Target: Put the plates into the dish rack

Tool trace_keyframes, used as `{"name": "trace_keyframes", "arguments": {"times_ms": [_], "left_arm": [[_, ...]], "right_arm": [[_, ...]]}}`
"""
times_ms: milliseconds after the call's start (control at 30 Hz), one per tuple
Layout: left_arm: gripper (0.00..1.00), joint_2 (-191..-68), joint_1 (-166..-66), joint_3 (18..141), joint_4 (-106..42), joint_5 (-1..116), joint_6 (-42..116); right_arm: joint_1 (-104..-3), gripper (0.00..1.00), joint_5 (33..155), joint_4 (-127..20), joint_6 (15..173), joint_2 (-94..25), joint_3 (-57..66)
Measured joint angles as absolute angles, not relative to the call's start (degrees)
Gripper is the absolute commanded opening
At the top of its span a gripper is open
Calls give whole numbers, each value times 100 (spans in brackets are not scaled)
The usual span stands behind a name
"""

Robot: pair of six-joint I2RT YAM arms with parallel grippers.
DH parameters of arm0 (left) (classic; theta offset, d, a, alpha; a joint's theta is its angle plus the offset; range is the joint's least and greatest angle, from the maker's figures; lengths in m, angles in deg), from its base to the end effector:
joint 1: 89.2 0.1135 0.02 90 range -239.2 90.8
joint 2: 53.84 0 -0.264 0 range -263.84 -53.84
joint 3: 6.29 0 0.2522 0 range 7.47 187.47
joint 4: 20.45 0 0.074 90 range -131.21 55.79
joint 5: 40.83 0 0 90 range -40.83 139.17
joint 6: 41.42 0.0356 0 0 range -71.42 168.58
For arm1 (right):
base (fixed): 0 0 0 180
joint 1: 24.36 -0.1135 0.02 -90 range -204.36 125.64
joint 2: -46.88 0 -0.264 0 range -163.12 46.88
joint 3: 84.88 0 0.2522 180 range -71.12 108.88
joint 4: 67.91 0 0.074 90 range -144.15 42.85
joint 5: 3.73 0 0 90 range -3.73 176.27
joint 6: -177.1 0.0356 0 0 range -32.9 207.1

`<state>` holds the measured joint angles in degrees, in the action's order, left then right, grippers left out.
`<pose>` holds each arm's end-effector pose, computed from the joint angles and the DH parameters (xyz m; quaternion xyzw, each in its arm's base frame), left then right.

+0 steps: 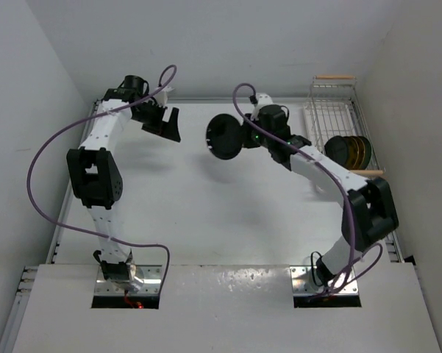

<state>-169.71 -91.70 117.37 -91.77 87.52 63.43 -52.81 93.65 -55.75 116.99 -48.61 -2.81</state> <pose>0.4291 -0.0408 0.2940 0.2130 0.8976 -0.2946 0.2494 0.3400 0.1894 0.2706 -0.0237 0.8447 0.3068 0.4379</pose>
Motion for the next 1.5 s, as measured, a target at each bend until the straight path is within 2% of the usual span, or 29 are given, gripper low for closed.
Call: {"name": "trace_keyframes", "arguments": {"times_ms": [233, 400, 500, 700, 967, 1333, 1500], "left_arm": [[100, -16910, -8895, 11643, -8884, 6273, 6004], [100, -16759, -8825, 11259, -8840, 5558, 5956], [100, -16759, -8836, 11169, -8816, 5484, 5897], [100, -16759, -8836, 11163, -8770, 5449, 5858], [100, -16757, -8836, 10957, -8727, 5370, 5854], [100, -16720, -8836, 10870, -8720, 5311, 5840], [100, -16707, -8834, 10833, -8722, 5272, 5840]], "right_arm": [[-4540, 0, 6078, -4270, 9895, -3595, 115], [-3596, 0, 4869, -3796, 8918, -2931, 128], [-3088, 0, 4792, -3400, 8772, -2856, 119], [-2533, 0, 5415, -3049, 8846, -2896, -491], [-2481, 0, 6060, -3206, 8722, -3114, -1341], [-2459, 0, 6089, -3551, 8407, -3648, -1335], [-2459, 31, 6102, -3547, 8457, -3748, -1302]]}}
